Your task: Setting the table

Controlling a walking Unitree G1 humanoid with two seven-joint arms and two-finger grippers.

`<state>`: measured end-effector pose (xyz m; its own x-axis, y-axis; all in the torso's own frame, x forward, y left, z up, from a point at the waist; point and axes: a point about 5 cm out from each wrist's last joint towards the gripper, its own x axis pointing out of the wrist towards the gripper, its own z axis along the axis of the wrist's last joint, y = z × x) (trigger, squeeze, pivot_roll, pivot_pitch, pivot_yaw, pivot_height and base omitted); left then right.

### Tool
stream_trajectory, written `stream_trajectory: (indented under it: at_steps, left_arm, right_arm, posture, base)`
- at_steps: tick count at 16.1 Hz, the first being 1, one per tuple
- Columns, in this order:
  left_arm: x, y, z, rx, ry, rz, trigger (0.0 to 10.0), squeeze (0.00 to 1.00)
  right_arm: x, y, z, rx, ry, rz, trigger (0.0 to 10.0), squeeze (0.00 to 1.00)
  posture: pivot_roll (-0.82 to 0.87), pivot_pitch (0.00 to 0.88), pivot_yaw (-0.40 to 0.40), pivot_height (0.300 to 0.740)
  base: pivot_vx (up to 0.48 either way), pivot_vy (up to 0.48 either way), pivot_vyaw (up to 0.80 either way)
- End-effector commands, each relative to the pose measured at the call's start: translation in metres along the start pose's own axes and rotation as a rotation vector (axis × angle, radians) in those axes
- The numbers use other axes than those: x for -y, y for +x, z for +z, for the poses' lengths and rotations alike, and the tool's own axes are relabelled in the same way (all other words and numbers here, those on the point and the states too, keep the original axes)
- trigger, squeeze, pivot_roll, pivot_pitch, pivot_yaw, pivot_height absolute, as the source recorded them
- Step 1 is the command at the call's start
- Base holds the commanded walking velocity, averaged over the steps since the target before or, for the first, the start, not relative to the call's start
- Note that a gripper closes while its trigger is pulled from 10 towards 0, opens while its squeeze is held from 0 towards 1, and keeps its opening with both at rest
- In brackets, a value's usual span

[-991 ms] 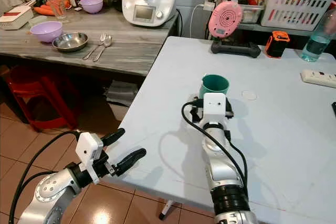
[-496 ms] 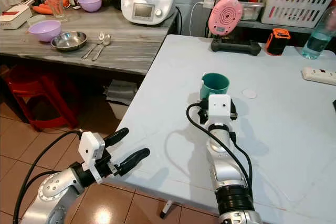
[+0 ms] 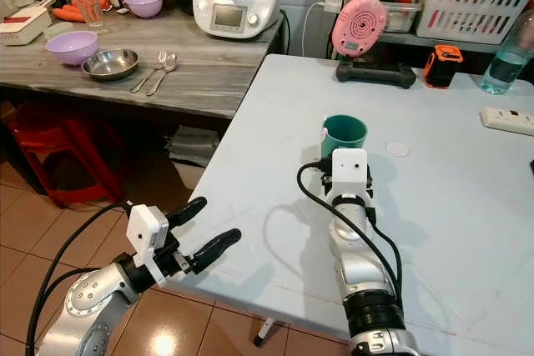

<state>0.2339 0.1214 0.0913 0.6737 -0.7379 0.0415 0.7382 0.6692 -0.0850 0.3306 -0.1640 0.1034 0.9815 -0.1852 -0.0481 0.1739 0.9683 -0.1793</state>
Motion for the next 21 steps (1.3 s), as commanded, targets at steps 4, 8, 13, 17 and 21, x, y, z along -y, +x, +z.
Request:
stream_trajectory:
  at_steps: [4,8,13,17,21]
  left_arm:
    - [-0.002,0.001,0.002,0.006,0.022,0.012,10.0,0.00]
    - [-0.003,0.002,0.002,0.013,0.025,0.018,10.0,0.00]
    - [-0.005,0.005,0.003,0.024,0.035,0.031,10.0,0.00]
    - [-0.031,-0.001,0.003,0.028,0.056,0.255,10.0,0.00]
    - [-0.076,-0.017,0.012,0.027,0.072,0.550,10.0,0.00]
  right_arm:
    - [-0.001,0.003,0.003,0.016,-0.004,-0.001,0.0,0.00]
    - [-0.002,0.003,0.001,0.016,-0.002,0.006,0.0,0.00]
    - [0.000,0.005,0.003,0.030,0.001,0.005,0.0,0.00]
    - [0.001,0.003,0.007,0.062,0.014,0.012,0.0,0.00]
    - [0.012,-0.011,0.003,0.078,0.027,0.017,0.0,0.00]
  posture:
    - [0.02,0.000,0.002,0.740]
    - [0.02,0.000,-0.002,0.740]
    - [0.02,0.000,-0.003,0.740]
    - [0.03,0.000,-0.003,0.740]
    - [0.03,0.000,-0.010,0.740]
  base:
    - [0.000,0.000,0.00]
    - [0.000,0.000,0.00]
    - [0.000,0.000,0.00]
    - [0.000,0.000,0.00]
    - [0.000,0.000,0.00]
